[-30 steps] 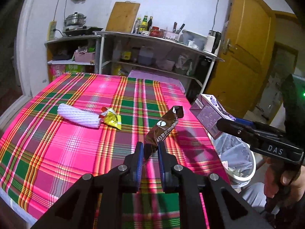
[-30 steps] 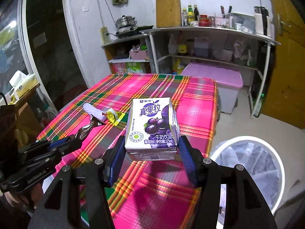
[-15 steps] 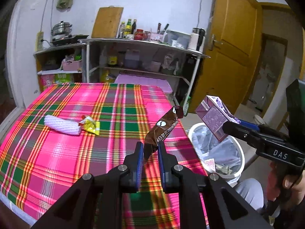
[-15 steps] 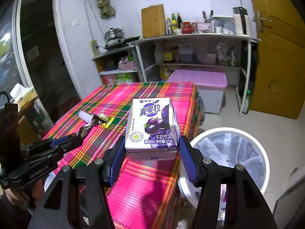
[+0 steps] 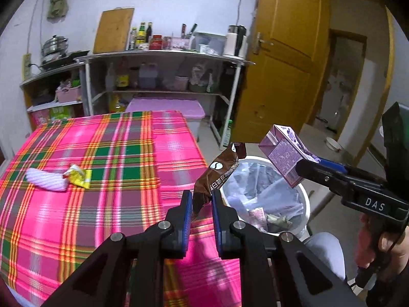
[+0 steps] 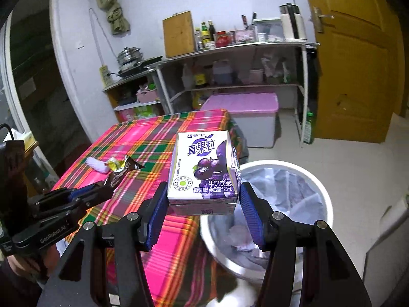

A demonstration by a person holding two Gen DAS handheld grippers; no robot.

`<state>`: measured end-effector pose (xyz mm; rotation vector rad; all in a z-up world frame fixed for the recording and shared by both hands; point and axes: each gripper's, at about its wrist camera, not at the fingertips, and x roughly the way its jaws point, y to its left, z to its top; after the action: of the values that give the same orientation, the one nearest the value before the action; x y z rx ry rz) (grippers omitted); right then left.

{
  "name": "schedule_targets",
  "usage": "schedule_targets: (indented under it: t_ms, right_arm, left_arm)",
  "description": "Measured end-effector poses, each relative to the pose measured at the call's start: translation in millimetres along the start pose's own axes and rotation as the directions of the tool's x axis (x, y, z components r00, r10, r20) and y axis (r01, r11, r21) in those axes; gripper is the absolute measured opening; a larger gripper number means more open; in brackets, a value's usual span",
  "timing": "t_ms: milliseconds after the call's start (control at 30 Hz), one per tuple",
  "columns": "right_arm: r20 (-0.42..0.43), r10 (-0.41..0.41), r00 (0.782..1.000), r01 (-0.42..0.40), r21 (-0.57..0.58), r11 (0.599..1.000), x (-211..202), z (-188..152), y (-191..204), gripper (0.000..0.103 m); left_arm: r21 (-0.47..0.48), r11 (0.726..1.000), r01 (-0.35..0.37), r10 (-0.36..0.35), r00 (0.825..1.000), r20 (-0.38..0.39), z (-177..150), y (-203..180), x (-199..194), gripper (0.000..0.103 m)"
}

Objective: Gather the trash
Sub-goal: 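Lower both grippers over the bin and release the brown wrapper and carton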

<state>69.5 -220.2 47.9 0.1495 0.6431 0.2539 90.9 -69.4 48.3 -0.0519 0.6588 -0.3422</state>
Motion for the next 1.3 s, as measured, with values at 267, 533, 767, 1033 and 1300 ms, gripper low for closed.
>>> schedule_targets:
  t_ms: [267,533,767,1033,1300]
  right_arm:
    - [-0.01,-0.046,0.999,0.047,0.056,0.997,0,-4,-29,0.057]
    - [-0.059,-0.073,0.996,0.079,0.105,0.991,13,-12,-58,0.057]
    - [-0.118,-0.08,0.99,0.096,0.143,0.985,31,-24,-81,0.057]
    - [-0.189,-0.084,0.978,0.117,0.17,0.978,51,-34,-104,0.057]
    - [-0.232,-0.084,0.969,0.126,0.172,0.977,63,-42,-113,0.057]
  left_arm:
    - [0.034,0.999,0.042,-0.041,0.999,-0.034,4,-22,26,0.015]
    - [0.058,0.995,0.076,-0.07,0.994,-0.088,3,-38,60,0.015]
    - [0.077,0.993,0.094,-0.081,0.984,-0.159,-1,-49,96,0.015]
    - [0.096,0.989,0.114,-0.09,0.97,-0.225,-7,-60,133,0.015]
    - [0.084,0.988,0.13,-0.102,0.956,-0.277,-10,-63,155,0.025]
